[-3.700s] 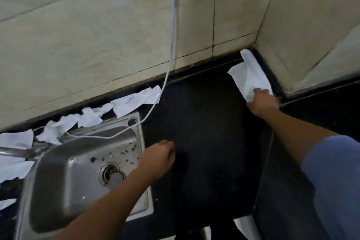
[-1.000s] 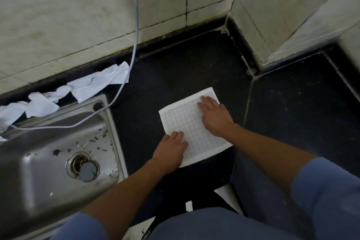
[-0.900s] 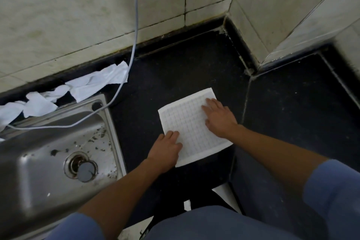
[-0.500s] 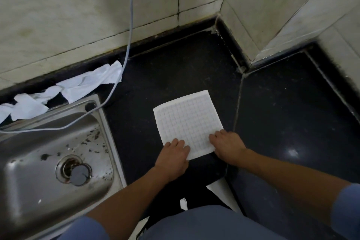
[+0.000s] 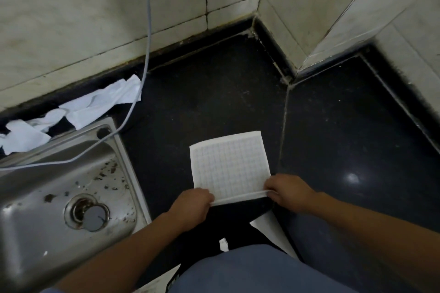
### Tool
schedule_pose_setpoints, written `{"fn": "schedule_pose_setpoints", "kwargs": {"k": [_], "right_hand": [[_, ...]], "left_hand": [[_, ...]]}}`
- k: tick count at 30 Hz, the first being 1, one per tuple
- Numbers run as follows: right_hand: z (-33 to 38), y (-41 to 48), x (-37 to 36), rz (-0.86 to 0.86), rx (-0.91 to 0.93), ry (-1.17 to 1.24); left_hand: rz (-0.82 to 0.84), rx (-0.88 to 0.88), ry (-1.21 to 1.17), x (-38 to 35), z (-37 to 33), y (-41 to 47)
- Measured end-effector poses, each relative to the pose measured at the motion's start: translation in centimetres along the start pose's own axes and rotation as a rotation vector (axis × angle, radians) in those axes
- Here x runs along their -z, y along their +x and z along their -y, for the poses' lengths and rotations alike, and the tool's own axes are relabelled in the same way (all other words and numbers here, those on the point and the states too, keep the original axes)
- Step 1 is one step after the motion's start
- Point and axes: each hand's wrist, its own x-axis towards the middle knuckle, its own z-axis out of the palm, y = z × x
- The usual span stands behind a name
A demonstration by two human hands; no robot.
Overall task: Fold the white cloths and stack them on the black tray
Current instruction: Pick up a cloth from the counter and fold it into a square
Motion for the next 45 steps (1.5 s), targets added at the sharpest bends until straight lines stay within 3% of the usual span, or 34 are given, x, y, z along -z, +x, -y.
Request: {"fn": "schedule_pose_setpoints", "kwargs": {"k": [4, 7, 12, 18, 20, 23, 26, 29, 34, 39, 45], "right_hand": [[-1.1, 1.8, 4.5, -0.173, -0.085, 0.159], [-1.2, 4.7, 7.6, -0.298, -0.167, 0.236], [-1.3, 9.7, 8.7, -0.269, -0.302, 0.221], [-1.3, 11.0, 7.6, -0.287, -0.382, 0.116], [-1.1, 9.9, 7.6, -0.370, -0.347, 0.038], [0.2, 8.2, 6.6, -0.498, -0.162, 0.037], [2.1, 7.2, 4.2, -0.315, -0.016, 0.064], [1.2, 5.9, 2.2, -0.229, -0.124, 0.147], [-1.7, 4.0, 1.5, -0.279, -0.278, 0.207], [-0.6, 5.9, 3.4, -0.372, -0.397, 0.235], [0.6, 8.7, 4.7, -0.301, -0.643, 0.466]], "left_hand": [[-0.224, 0.120, -0.261, 3.7, 1.5, 0.8], [-0.311, 0.256, -0.319, 7.0, 2.9, 3.1], [-0.278, 0.490, -0.324, 8.6, 5.3, 6.9], [-0.196, 0.647, -0.297, 7.5, 5.1, 8.4], [-0.243, 0.629, -0.200, 7.5, 4.3, 7.7], [-0.383, 0.438, -0.056, 7.2, 3.1, 6.1], [-0.282, 0.252, 0.015, 5.3, 1.3, 4.8], [-0.161, 0.240, 0.012, 2.7, 1.0, 3.2], [-0.243, 0.244, -0.041, 1.3, 1.8, 2.2], [-0.363, 0.134, 0.139, 2.2, 2.6, 2.8], [-0.223, 0.171, 0.221, 2.8, 3.5, 2.9]]}}
